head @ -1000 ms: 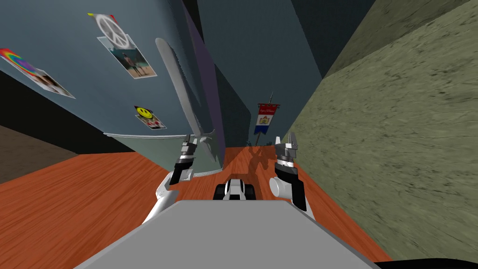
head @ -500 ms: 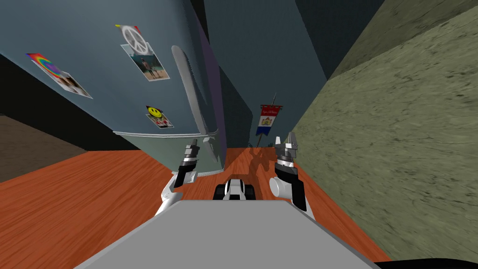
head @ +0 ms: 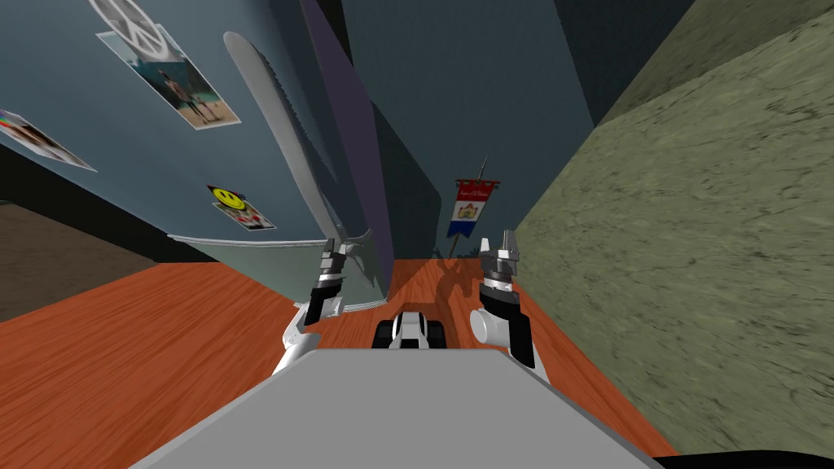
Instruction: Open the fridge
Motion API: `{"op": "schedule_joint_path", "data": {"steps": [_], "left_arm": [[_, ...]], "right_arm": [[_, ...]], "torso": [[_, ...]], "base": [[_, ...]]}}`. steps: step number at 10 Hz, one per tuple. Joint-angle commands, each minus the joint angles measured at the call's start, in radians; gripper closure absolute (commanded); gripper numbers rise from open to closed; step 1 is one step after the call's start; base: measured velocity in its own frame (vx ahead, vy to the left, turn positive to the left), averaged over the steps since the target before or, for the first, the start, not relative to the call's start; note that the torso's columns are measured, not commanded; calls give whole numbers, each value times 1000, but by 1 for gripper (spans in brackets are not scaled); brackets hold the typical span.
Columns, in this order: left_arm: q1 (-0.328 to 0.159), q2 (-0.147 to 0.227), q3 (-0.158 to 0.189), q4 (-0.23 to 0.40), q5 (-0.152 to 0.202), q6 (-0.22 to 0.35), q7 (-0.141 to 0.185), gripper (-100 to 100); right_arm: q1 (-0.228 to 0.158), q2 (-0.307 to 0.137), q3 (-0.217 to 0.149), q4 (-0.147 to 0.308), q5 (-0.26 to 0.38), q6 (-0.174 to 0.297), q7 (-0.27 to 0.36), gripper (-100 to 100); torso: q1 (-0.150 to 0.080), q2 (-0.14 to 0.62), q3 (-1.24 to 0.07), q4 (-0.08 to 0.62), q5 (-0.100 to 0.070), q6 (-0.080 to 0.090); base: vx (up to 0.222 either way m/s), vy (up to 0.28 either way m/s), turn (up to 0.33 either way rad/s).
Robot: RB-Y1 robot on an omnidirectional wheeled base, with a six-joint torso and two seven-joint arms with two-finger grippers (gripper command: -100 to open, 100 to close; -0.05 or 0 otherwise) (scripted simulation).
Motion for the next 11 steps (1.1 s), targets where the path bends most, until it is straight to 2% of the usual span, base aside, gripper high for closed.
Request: {"op": "schedule_joint_path", "data": {"steps": [1,2,3,4,6,7,8,11], "left_arm": [[-18,14,7,-27,3,47,5,-100],[-25,20,11,-36,5,65,7,-100],[-22,18,10,-29,5,52,7,-100],[-7,5,3,-12,1,20,2,100],[4,-4,-2,3,-1,-6,-2,100],[-2,-2,0,-5,-1,10,-1,100],[6,13,-16,-15,-3,5,17,100],[30,58,-61,-53,-9,3,75,100]], "right_arm": [[0,0,0,0,0,0,0,0],[0,0,0,0,0,0,0,0],[0,0,0,0,0,0,0,0],[0,0,0,0,0,0,0,0],[0,0,0,0,0,0,0,0],[0,0,0,0,0,0,0,0],[0,0,0,0,0,0,0,0],[-1,0,0,0,0,0,0,0]], "torso": [[-2,-2,-1,-1,0,-1],[-4,-5,-3,-2,-1,-1],[-5,-6,-4,-3,-1,-1],[-5,-6,-4,-3,-1,-1],[-5,-5,-3,-2,-1,-1],[-5,-5,-3,-2,-1,-1],[-5,-6,-4,-2,-1,-1],[3,10,6,5,-1,-5]], "base": [[13,-8,0],[11,-7,2],[0,0,0],[-14,9,-5],[-24,19,-2],[-12,7,-5],[-106,62,-64],[-319,206,-128]]}}
